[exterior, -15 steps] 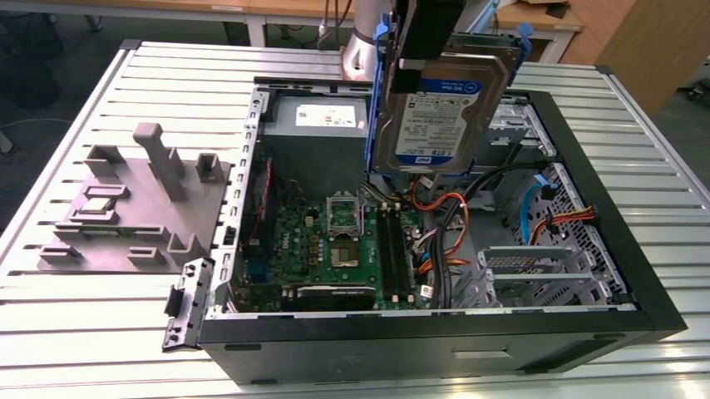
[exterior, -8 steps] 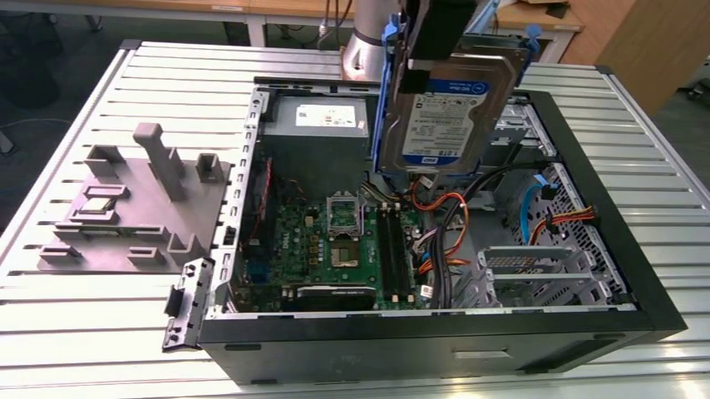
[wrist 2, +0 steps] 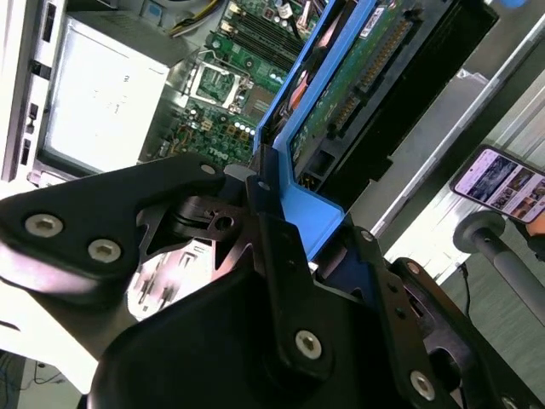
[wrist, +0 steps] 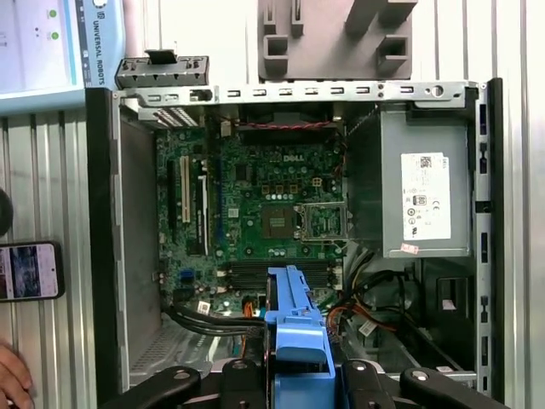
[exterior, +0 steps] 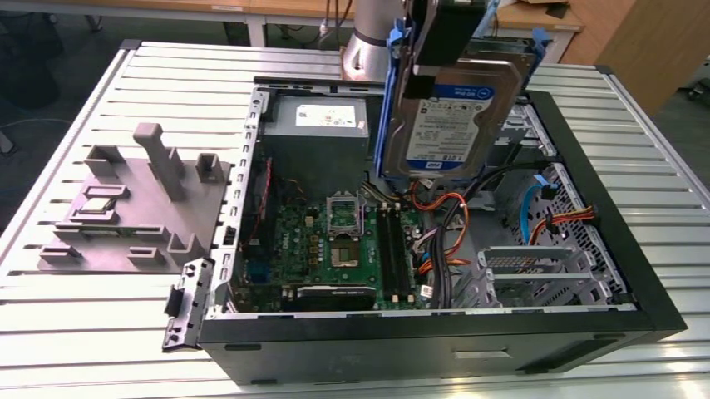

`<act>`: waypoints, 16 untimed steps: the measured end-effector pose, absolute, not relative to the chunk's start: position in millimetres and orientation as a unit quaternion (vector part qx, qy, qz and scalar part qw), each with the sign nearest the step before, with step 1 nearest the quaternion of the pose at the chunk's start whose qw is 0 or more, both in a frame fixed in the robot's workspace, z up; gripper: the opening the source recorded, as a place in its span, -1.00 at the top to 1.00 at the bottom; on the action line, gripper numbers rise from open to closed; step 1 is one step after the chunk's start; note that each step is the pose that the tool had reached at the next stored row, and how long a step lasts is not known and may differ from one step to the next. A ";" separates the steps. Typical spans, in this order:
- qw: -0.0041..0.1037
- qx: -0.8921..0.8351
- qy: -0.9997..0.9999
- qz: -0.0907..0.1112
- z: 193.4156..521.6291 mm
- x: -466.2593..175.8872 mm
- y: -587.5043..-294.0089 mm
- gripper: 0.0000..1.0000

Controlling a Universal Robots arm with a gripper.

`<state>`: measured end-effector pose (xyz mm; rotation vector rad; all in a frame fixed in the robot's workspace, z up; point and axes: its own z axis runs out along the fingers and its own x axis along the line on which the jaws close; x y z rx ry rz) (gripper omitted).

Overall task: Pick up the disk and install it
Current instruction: 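Insert the disk into the insertion slot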

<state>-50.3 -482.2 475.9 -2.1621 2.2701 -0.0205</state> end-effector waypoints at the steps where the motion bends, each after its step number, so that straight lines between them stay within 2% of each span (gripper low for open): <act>1: 0.003 -0.690 0.724 -0.007 475.8 -50.2 -484.8 0.26; 16: 0.002 -0.689 0.725 -0.006 474.3 -37.0 -498.0 0.26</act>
